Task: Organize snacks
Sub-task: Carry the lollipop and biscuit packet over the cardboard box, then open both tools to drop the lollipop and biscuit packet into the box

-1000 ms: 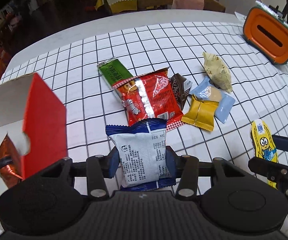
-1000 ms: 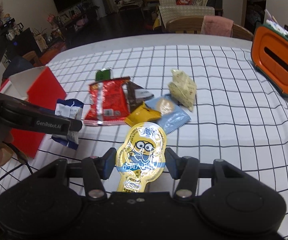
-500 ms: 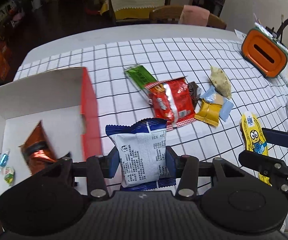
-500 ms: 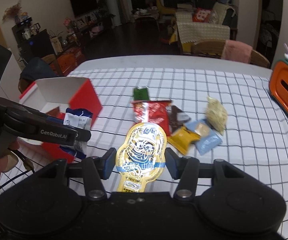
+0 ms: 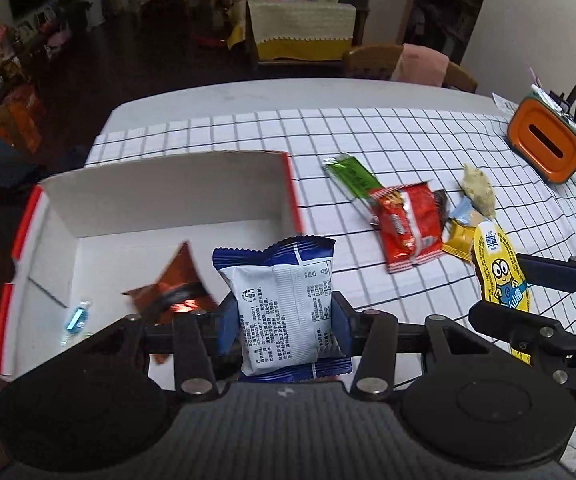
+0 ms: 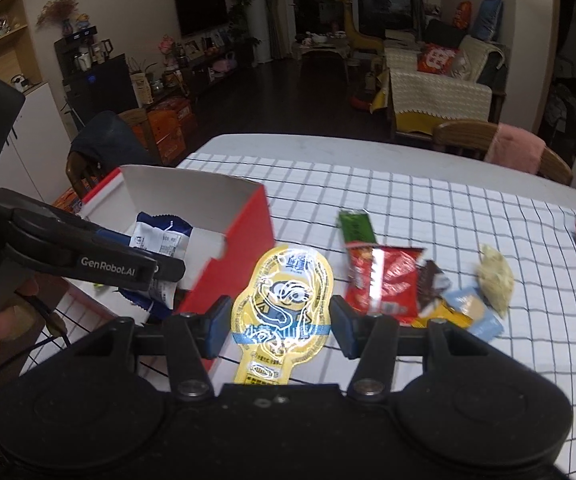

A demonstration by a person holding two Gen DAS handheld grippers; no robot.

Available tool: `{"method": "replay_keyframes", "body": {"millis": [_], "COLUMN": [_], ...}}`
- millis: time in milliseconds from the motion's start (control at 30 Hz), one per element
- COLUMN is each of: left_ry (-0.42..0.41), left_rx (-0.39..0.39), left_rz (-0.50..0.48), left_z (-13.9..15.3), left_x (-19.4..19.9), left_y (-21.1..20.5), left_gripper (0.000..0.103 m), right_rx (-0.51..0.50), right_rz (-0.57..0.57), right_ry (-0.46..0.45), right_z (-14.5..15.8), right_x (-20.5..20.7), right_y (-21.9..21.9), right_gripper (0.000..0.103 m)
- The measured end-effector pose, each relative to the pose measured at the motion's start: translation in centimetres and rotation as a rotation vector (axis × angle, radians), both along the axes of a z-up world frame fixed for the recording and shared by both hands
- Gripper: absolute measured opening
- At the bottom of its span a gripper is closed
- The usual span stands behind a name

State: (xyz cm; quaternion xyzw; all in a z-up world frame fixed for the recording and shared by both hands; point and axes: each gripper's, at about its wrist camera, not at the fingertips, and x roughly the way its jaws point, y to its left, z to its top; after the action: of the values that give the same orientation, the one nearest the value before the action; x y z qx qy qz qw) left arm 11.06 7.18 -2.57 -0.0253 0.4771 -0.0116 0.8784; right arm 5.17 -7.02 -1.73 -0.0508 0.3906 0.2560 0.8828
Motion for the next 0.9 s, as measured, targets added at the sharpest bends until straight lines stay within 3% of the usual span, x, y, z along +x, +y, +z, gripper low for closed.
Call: {"method": "replay_keyframes", "body": {"millis": [400, 900], "left_ry": [0.0, 0.088], "left_rx": [0.033, 0.127], "left_rz": [0.052, 0.106], "left_z": [-0.3, -4.0], "left_x": [-0.7, 1.4], "left_y": [7.8, 15.2], "left_gripper": [0.047, 0.047], "right_rx": [-0.034, -0.146], "right_rz": [0.059, 0.105], "right_ry": [-0.002, 0.053], "right_z": [-0.7, -5.0], "right_x": [0.6, 4.4], "right_y": [7.8, 15.9], "right_gripper": [0.051, 0.051]}}
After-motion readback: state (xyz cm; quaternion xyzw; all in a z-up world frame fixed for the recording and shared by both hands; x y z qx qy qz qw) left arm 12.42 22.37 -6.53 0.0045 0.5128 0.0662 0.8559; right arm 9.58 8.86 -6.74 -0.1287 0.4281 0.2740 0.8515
